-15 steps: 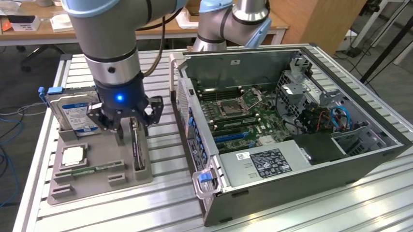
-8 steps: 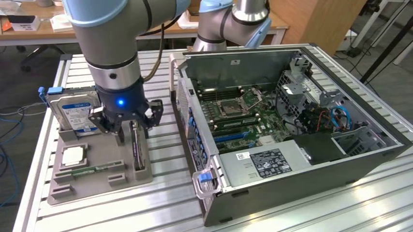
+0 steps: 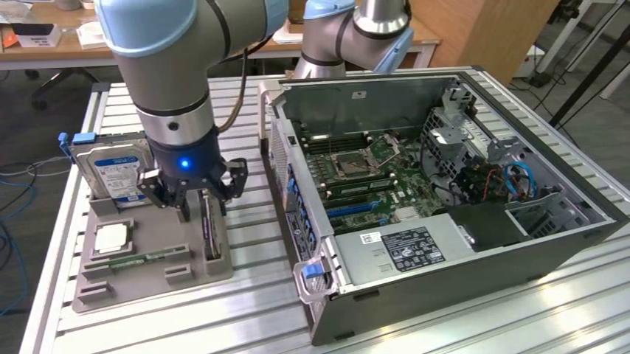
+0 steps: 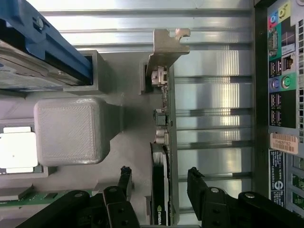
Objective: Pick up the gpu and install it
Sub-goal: 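Pick up the gpu and move the gpu toward the slot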
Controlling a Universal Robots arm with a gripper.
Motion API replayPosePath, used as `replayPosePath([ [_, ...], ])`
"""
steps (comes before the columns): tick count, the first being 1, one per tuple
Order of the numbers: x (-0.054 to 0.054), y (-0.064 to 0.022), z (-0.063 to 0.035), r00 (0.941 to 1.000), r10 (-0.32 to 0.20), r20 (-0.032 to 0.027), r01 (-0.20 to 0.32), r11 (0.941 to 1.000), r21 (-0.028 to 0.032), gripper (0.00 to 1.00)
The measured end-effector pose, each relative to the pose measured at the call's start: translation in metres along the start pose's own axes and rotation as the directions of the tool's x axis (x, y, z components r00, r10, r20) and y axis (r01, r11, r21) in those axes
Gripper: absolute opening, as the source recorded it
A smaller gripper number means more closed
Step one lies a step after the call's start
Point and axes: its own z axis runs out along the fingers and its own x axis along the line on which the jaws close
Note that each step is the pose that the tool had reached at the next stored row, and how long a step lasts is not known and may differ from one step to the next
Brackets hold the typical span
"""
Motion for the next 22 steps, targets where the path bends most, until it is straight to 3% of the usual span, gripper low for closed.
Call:
replayPosePath([
  [10,0.0002,0.0001,0.0040,1.0000,0.000,0.0000,0.000,1.0000,0.0001,0.59],
  [16,0.0002,0.0001,0.0040,1.0000,0.000,0.0000,0.000,1.0000,0.0001,0.38],
  [22,0.0002,0.0001,0.0041,1.0000,0.000,0.0000,0.000,1.0000,0.0001,0.38],
])
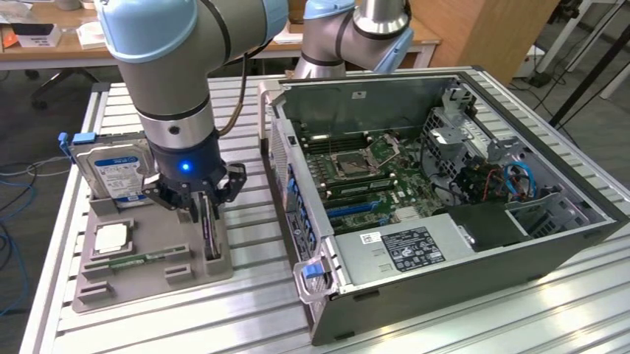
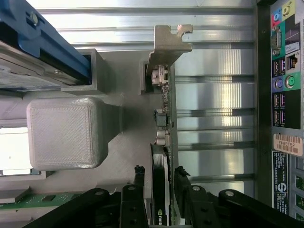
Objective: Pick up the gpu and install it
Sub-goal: 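Pick up the gpu and move the gpu toward the slot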
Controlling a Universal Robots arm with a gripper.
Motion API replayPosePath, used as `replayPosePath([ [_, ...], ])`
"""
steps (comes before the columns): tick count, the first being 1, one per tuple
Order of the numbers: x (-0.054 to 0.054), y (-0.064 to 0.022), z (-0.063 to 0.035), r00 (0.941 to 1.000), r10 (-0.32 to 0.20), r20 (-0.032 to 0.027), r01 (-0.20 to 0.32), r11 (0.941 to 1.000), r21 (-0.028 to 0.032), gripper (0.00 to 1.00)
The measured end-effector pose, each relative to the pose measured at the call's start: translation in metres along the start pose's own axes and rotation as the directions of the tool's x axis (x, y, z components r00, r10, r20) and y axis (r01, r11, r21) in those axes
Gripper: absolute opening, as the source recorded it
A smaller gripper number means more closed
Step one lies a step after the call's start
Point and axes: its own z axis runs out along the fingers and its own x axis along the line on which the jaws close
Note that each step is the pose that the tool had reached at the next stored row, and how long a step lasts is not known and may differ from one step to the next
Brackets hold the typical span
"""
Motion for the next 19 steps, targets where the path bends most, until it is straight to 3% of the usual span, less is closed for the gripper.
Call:
replayPosePath([
  [4,0.0000,0.0000,0.0000,1.0000,0.000,0.0000,0.000,1.0000,0.0000,0.37],
  [5,0.0000,0.0000,0.0000,1.0000,0.000,0.0000,0.000,1.0000,0.0000,0.30],
  [19,0.0000,0.0000,0.0000,1.0000,0.000,0.0000,0.000,1.0000,0.0000,0.26],
])
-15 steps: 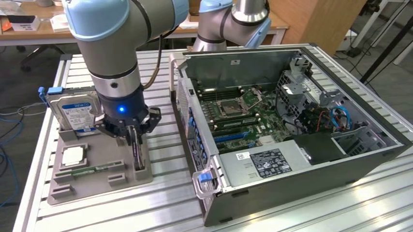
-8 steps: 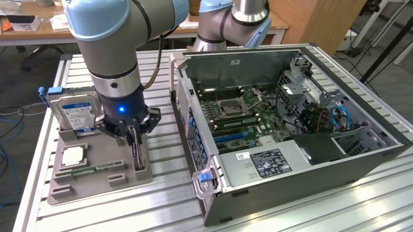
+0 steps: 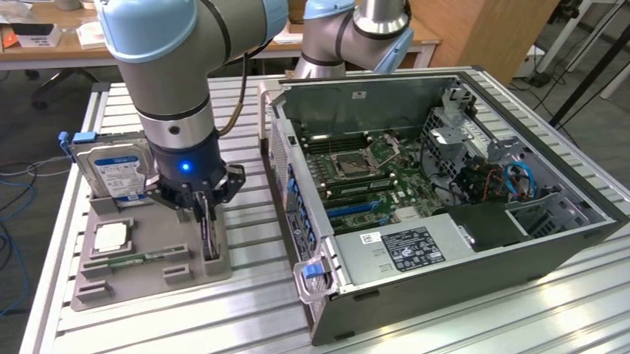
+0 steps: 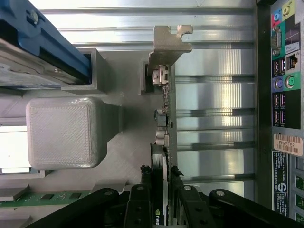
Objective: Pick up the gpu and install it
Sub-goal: 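Pick up the gpu and move the gpu toward the slot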
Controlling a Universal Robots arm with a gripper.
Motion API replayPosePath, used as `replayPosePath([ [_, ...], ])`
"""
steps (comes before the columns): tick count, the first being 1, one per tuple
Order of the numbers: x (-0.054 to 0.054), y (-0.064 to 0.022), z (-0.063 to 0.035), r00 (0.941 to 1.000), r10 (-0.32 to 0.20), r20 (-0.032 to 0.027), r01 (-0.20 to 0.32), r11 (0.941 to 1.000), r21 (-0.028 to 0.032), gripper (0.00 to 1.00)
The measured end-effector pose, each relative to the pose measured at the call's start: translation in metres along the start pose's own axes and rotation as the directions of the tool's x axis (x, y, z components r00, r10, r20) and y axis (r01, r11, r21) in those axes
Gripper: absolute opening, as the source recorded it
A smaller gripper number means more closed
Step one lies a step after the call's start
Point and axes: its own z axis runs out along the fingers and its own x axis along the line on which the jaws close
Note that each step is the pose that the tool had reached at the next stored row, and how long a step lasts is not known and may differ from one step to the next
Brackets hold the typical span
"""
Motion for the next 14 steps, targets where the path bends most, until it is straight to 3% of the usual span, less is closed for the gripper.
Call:
replayPosePath([
  [14,0.0000,0.0000,0.0000,1.0000,0.000,0.0000,0.000,1.0000,-0.0001,0.26],
])
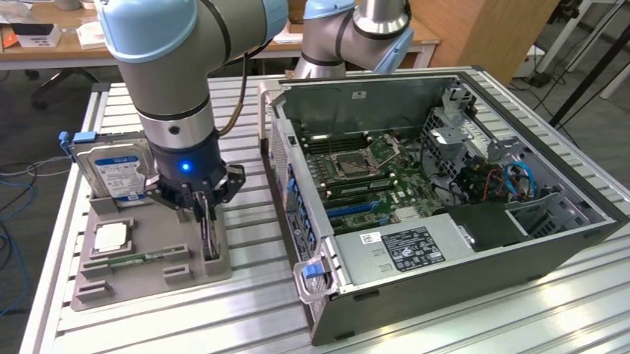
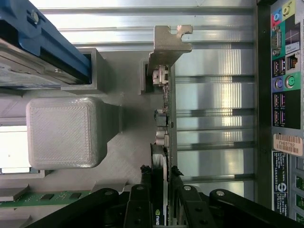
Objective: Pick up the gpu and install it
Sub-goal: 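Pick up the gpu and move the gpu toward the slot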
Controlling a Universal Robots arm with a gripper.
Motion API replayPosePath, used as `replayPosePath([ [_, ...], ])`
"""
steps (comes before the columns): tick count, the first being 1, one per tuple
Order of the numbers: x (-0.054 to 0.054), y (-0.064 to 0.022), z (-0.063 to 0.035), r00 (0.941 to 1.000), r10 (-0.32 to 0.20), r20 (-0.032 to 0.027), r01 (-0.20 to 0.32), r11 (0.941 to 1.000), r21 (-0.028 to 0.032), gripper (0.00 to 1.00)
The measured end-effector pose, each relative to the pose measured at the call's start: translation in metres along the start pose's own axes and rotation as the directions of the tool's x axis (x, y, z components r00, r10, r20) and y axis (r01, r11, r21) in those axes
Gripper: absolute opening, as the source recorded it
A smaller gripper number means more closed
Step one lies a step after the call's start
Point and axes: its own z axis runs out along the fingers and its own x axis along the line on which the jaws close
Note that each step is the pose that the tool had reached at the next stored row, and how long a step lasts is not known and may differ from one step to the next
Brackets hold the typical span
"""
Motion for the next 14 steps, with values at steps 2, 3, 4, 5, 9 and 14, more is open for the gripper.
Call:
replayPosePath([
  [2,-0.0001,0.0000,-0.0002,1.0000,0.000,0.0003,0.000,1.0000,-0.0002,0.26],
  [3,-0.0001,0.0001,-0.0007,1.0000,0.000,0.0003,0.000,1.0000,-0.0002,0.26],
  [4,-0.0001,0.0001,-0.0014,1.0000,0.000,0.0001,0.000,1.0000,0.0000,0.26],
  [5,-0.0001,0.0001,-0.0022,1.0000,0.000,0.0000,0.000,1.0000,0.0000,0.26],
  [9,-0.0001,0.0002,-0.0047,1.0000,0.000,0.0000,0.000,1.0000,0.0000,0.26],
  [14,-0.0002,0.0002,-0.0051,1.0000,0.000,0.0002,0.000,1.0000,-0.0001,0.26],
])
